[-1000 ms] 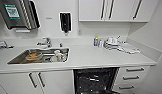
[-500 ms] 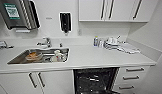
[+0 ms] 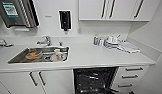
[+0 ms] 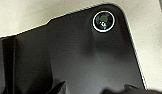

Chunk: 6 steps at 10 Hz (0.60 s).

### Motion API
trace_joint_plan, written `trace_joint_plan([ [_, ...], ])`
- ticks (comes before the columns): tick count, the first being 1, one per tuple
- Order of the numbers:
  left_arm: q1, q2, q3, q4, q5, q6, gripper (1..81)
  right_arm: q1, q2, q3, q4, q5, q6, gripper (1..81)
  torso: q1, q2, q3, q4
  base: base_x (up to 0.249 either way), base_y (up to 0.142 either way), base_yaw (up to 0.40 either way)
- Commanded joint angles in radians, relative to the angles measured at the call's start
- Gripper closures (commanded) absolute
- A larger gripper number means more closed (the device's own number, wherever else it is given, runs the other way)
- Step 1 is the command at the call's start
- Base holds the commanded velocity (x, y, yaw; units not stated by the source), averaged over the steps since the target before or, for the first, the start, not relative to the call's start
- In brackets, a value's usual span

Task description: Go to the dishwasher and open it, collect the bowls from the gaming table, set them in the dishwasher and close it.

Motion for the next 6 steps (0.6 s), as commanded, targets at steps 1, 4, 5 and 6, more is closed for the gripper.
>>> trace_joint_plan([
  [1, -0.023, 0.085, -0.157, 0.01, 0.08, 0.007, 1.0, 0.031, -0.003, -0.009, -0.001, -0.051, 0.004, 1.0, -0.063, 0.097, 0.0, 0.0, 0.0, 0.0, 0.0],
  [4, -0.028, 0.148, -0.251, 0.007, 0.078, 0.007, 1.0, 0.023, 0.016, -0.003, -0.004, -0.049, -0.002, 1.0, -0.135, 0.209, 0.0, 0.0, 0.0, 0.0, 0.0],
  [5, -0.028, 0.151, -0.248, 0.007, 0.078, 0.007, 1.0, 0.021, 0.017, -0.003, -0.008, -0.049, -0.005, 1.0, -0.158, 0.246, 0.0, 0.0, 0.0, 0.0, 0.0],
  [6, -0.028, 0.156, -0.247, 0.01, 0.08, 0.007, 1.0, 0.02, 0.017, -0.001, -0.01, -0.049, -0.005, 1.0, -0.182, 0.283, 0.0, 0.0, 0.0, 0.0, 0.0],
])
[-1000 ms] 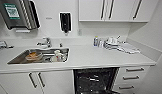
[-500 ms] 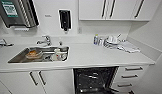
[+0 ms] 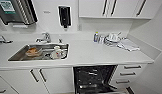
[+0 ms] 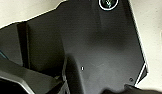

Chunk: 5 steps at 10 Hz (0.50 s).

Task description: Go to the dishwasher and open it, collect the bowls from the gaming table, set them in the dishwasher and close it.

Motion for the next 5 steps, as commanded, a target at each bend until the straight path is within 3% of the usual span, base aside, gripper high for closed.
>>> trace_joint_plan([
  [1, -0.001, 0.004, -0.003, 0.011, 0.062, 0.006, 1.0, 0.02, -0.008, 0.0, -0.01, -0.054, -0.002, 1.0, -0.064, 0.098, 0.0, 0.0, 0.0, 0.0, 0.0],
  [3, -0.004, 0.005, -0.008, 0.011, 0.062, 0.006, 1.0, 0.02, -0.005, 0.0, -0.01, -0.054, -0.002, 1.0, -0.106, 0.165, 0.1, 0.0, 0.0, 0.0, 0.0],
  [5, -0.006, 0.004, -0.008, 0.011, 0.063, 0.006, 1.0, 0.017, -0.004, 0.001, -0.01, -0.054, -0.004, 1.0, -0.143, 0.222, 0.132, 0.0, 0.0, 0.0, 0.0],
])
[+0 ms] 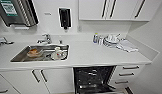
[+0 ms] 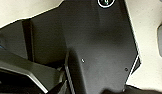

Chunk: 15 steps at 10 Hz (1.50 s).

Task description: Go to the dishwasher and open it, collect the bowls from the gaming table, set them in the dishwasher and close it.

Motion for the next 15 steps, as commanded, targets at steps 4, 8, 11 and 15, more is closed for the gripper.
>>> trace_joint_plan([
  [4, -0.006, -0.002, 0.0, 0.01, 0.057, 0.006, 1.0, 0.016, -0.004, 0.001, -0.012, -0.052, -0.003, 1.0, -0.135, 0.206, 0.207, 0.0, 0.0, 0.0, 0.0],
  [8, -0.006, 0.001, 0.0, 0.009, 0.059, 0.009, 1.0, 0.016, 0.004, 0.001, -0.012, -0.052, -0.003, 1.0, -0.229, 0.348, 0.255, 0.0, 0.0, 0.0, 0.0],
  [11, -0.006, 0.008, 0.0, 0.009, 0.059, 0.014, 1.0, 0.016, 0.005, -0.001, -0.012, -0.054, -0.003, 1.0, -0.283, 0.429, 0.305, 0.0, 0.0, 0.0, 0.0],
  [15, -0.006, 0.008, 0.0, 0.009, 0.059, 0.015, 1.0, 0.014, 0.008, 0.001, -0.013, -0.052, -0.003, 1.0, -0.369, 0.563, 0.419, 0.0, 0.0, 0.0, 0.0],
])
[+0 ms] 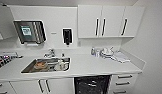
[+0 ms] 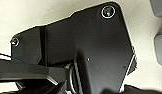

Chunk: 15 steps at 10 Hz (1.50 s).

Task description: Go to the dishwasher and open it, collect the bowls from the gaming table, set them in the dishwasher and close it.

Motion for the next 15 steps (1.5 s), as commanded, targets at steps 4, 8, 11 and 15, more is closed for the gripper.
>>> trace_joint_plan([
  [4, -0.035, -0.002, 0.0, 0.008, 0.044, 0.006, 1.0, 0.042, 0.002, -0.004, -0.009, -0.04, -0.001, 1.0, -0.133, 0.204, 0.103, 0.0, 0.0, 0.0, 0.0],
  [8, -0.035, -0.002, 0.0, 0.008, 0.044, 0.006, 1.0, 0.047, 0.002, -0.001, -0.009, -0.04, -0.001, 1.0, -0.21, 0.322, 0.154, 0.0, 0.0, 0.0, 0.0],
  [11, -0.036, -0.001, 0.0, 0.008, 0.044, 0.006, 1.0, 0.044, 0.003, -0.001, -0.007, -0.04, -0.001, 1.0, -0.284, 0.436, 0.155, 0.0, 0.0, 0.0, 0.0],
  [15, -0.036, 0.001, 0.0, 0.008, 0.044, 0.006, 1.0, 0.044, 0.003, -0.002, -0.009, -0.04, -0.001, 1.0, -0.291, 0.535, 0.277, 0.0, 0.0, 0.0, 0.0],
])
